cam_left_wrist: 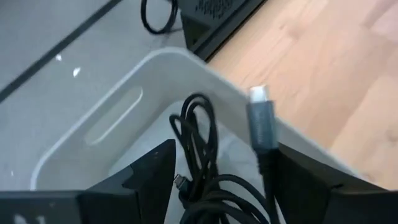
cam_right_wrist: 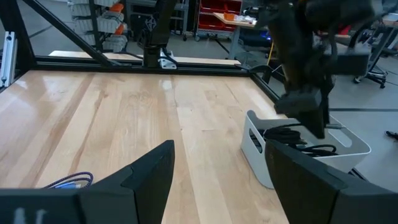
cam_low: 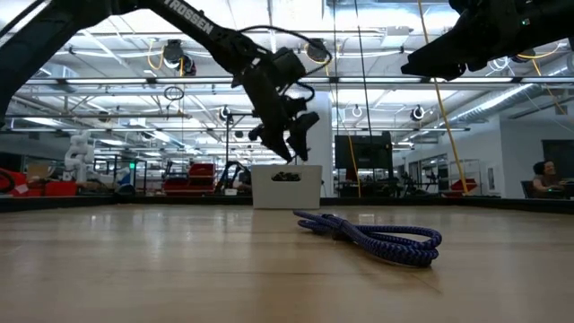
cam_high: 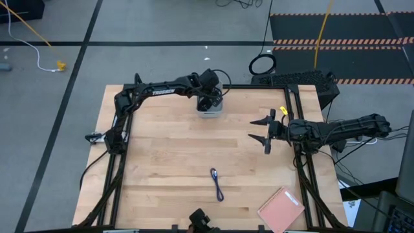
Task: Pick and place USB-C Cables
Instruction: Put the black charger cable into the gray bin
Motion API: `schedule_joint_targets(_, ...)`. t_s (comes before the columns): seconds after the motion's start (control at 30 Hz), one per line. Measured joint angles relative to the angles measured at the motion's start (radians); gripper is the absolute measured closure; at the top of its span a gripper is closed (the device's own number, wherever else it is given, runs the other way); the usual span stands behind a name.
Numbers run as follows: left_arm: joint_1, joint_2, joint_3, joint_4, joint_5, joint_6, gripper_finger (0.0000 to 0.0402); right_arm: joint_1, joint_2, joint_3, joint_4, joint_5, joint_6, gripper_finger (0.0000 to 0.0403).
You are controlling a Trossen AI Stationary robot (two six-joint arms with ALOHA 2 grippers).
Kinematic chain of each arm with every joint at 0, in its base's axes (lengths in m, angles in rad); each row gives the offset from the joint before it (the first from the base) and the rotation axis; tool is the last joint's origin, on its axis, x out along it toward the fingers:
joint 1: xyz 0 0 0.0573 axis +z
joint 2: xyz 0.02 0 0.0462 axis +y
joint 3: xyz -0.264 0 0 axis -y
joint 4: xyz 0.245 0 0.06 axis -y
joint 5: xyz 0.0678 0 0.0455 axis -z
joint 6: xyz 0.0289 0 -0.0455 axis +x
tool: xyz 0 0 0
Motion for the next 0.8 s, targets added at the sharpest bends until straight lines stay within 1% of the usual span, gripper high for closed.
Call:
schedule_joint_targets(0.23,-0.016,-0.076,0.000,-0.006,-0.001,0.097,0.0160,0.000,0.000,0.000,0.000,0.000,0.001,0.0161)
schedule_joint_targets(0.37,-0.035,-0.095,0.000,-0.048,0.004,0.188,0.0161,0.000,0.000,0.000,0.000,0.000,0.001,0.0161)
schedule_joint_targets(0.43,-0.049,-0.094,0.001,-0.088,0.026,0.241,0.0168,0.000,0.000,0.000,0.000,0.000,0.001,0.0161)
schedule_joint_targets(0.5,-0.061,-0.090,0.001,-0.119,0.049,0.301,0.0185,0.000,0.000,0.000,0.000,0.000,0.001,0.0161)
schedule_joint_targets(0.6,-0.079,-0.079,0.001,-0.123,0.083,0.372,0.0225,0.000,0.000,0.000,0.000,0.000,0.002,0.0161)
schedule_joint_targets(0.73,-0.102,-0.074,0.000,-0.048,0.127,0.448,0.0284,0.000,0.000,0.000,0.000,0.000,0.002,0.0161)
schedule_joint_targets(0.8,-0.114,-0.071,0.000,-0.020,0.137,0.497,0.0306,0.000,0.000,0.000,0.000,0.000,0.002,0.0161)
